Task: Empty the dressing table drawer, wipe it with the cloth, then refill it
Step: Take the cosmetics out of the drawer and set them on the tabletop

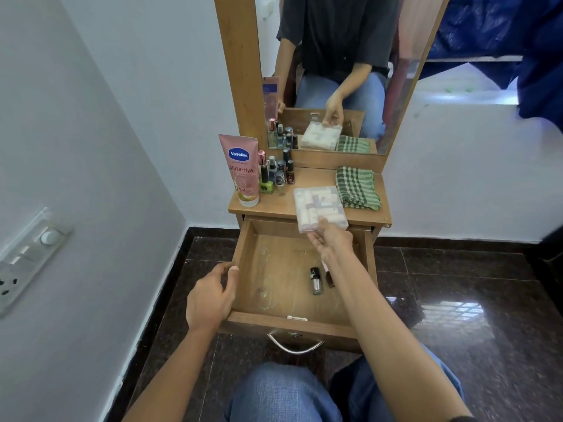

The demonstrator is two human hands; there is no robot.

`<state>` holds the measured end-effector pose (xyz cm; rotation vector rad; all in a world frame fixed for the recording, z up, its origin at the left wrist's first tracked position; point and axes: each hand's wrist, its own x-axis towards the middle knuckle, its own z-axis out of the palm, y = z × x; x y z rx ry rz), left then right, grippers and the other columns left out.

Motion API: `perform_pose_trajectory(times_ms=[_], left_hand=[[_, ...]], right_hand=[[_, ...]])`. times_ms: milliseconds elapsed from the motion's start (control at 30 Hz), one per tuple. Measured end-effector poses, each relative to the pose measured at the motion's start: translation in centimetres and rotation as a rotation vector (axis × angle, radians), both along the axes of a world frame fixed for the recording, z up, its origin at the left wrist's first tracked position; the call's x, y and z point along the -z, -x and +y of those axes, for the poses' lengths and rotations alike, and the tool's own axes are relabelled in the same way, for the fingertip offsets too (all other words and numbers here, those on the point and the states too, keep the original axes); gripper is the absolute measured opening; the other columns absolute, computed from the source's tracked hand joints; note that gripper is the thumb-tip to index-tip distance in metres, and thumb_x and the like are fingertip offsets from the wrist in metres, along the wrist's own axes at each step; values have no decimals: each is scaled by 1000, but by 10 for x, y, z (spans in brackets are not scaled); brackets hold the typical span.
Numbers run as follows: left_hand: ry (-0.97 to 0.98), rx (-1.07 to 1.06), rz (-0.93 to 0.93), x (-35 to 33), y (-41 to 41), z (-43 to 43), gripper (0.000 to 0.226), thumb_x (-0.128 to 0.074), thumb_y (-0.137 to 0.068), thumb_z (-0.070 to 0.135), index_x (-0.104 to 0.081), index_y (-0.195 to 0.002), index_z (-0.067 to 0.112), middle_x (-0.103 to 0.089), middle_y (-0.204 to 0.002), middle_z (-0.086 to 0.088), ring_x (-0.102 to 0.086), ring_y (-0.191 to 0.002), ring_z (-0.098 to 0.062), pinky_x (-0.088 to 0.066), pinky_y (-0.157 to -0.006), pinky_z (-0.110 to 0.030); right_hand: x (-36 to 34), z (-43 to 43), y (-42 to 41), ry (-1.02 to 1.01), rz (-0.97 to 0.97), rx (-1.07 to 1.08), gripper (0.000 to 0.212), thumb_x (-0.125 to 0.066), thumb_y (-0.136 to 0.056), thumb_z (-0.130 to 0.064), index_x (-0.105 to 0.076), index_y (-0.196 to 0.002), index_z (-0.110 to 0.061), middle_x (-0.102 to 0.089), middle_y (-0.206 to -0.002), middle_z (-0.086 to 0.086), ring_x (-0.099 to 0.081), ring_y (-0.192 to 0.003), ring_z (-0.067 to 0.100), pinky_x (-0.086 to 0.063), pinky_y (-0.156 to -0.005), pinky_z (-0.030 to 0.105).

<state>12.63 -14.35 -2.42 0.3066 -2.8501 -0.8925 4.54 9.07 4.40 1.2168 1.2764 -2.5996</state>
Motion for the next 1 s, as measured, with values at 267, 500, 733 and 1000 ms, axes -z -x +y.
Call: perform_pose_trajectory(times_ms=[267, 500, 733, 1000], left_hand=[[0, -8, 13, 3, 0, -1, 43, -32, -96, 60, -60, -120, 38, -62, -77, 16, -58, -73, -9, -45, -61, -29], [20, -11, 23, 3, 1, -1, 43, -33, -96, 58, -61, -121, 36, -56, -73, 18, -54, -71, -8, -41, -61, -29], [18, -2, 26, 3, 3, -1, 45, -33, -96, 58, -61, -123, 34, -59, -77, 17, -54, -71, -6, -40, -57, -26], [22, -14, 0, 3, 3, -2, 44, -33, -96, 58, -61, -122, 36, -59, -72, 14, -59, -71, -11, -42, -59, -28]], right_hand=[[16, 4, -8, -492, -6, -134, 32, -75, -81, -25, -49, -91, -10, -64, -100, 4, -65, -96, 19, -50, -81, 32], [41, 10, -19, -1965, 394, -416, 47, -57, -92, -14, -48, -138, -13, -44, -144, 13, -35, -136, 34, -34, -108, 44], [36, 15, 16, -2029, 217, -576, 43, -42, -100, -21, -41, -143, -20, -44, -142, 12, -40, -128, 30, -35, -103, 40], [24, 17, 54, -1999, 151, -593, 43, -40, -98, -14, -41, -141, -21, -46, -138, 10, -40, -123, 30, -38, -95, 38]])
